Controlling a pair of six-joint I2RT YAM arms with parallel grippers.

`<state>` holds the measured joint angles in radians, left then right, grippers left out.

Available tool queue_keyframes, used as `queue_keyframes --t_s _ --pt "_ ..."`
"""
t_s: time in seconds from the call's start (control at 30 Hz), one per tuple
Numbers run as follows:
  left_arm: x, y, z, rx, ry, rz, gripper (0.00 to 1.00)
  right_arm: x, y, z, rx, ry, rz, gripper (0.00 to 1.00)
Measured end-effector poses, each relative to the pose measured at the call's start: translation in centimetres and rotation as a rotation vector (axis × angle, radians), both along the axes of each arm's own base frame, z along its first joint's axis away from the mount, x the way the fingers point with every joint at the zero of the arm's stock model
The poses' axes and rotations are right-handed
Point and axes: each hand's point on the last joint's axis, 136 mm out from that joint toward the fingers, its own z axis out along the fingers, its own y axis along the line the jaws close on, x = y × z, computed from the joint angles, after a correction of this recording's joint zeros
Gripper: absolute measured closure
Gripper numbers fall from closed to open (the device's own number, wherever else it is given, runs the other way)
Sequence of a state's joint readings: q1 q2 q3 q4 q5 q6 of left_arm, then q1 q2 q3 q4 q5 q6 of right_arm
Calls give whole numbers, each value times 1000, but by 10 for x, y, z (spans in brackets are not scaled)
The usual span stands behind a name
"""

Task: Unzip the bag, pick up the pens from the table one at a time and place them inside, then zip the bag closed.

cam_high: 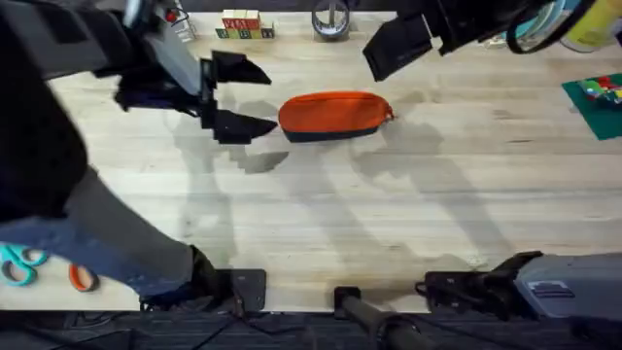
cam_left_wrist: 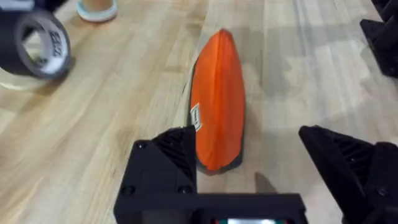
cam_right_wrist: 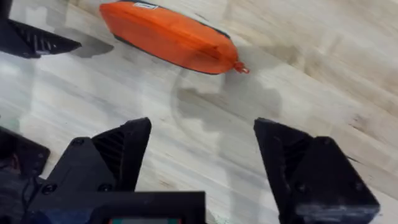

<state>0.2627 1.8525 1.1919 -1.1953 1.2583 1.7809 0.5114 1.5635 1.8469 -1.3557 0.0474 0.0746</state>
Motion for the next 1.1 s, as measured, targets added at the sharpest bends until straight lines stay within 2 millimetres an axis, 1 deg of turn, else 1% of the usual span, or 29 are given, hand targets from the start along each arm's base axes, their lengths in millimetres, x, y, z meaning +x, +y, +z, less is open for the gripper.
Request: queue_keyframes --t_s 0.1,0.17,0.4,0.57,0.77,0.93,1.1 --pt "-12 3 25 20 -19 13 4 -7 -2 -3 -8 33 4 3" --pt "-19 3 35 39 -21 15 4 -10 -3 -4 -13 45 4 3" --pt "-38 6 55 156 -9 45 4 -12 -4 -5 -15 56 6 3" --pt "-47 13 65 254 64 132 4 -13 -4 -5 -15 56 6 4" --pt "-57 22 73 317 218 292 4 -13 -4 -5 -15 56 6 4" --pt "-64 30 75 333 385 447 6 -13 -4 -5 -15 56 6 3" --pt "-67 39 70 334 568 601 5 -13 -4 -5 -15 56 6 3"
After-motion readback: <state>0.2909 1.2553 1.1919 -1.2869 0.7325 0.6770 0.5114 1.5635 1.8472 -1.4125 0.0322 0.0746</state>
